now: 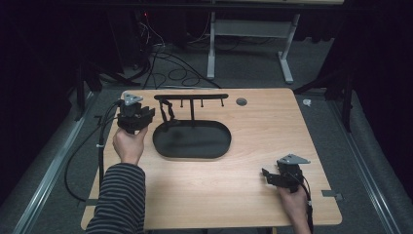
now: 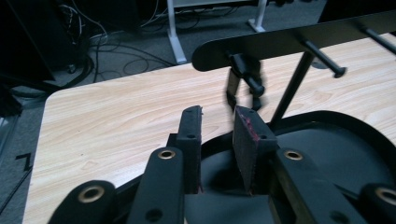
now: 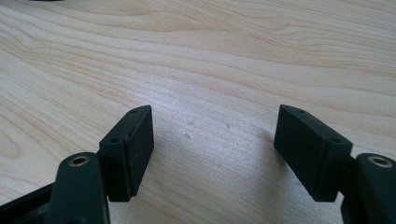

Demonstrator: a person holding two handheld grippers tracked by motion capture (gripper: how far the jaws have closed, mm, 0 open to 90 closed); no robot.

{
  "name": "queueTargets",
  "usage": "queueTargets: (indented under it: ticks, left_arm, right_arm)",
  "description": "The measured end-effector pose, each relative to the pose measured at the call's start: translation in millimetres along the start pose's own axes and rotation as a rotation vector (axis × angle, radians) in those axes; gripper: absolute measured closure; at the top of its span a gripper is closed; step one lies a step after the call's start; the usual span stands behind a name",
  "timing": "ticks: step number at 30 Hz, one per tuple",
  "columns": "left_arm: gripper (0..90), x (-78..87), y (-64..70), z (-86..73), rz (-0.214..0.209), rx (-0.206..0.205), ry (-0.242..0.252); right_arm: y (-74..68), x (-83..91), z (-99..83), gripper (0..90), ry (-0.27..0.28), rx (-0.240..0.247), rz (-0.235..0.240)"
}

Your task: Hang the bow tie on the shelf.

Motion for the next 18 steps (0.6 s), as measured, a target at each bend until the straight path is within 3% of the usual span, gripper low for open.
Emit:
queueTargets:
  ticks: [18]
  left_arm:
    - [66.4,15.6,1.2,-6.1,-0.02,-0.002,0.007]
  right_arm:
    - [0.0,0.0,0.0,30.0,0.0,-0.001,-0.001]
Point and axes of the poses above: each handheld gripper's, and its own axes: x roughly backward along the jaws, z roughly out of its top, y roughly to its right, the point moved 5 cm from there along -x, roughly forward along the jaws, and after that the axes turned 13 degrees about y, right-handed, at the moved point
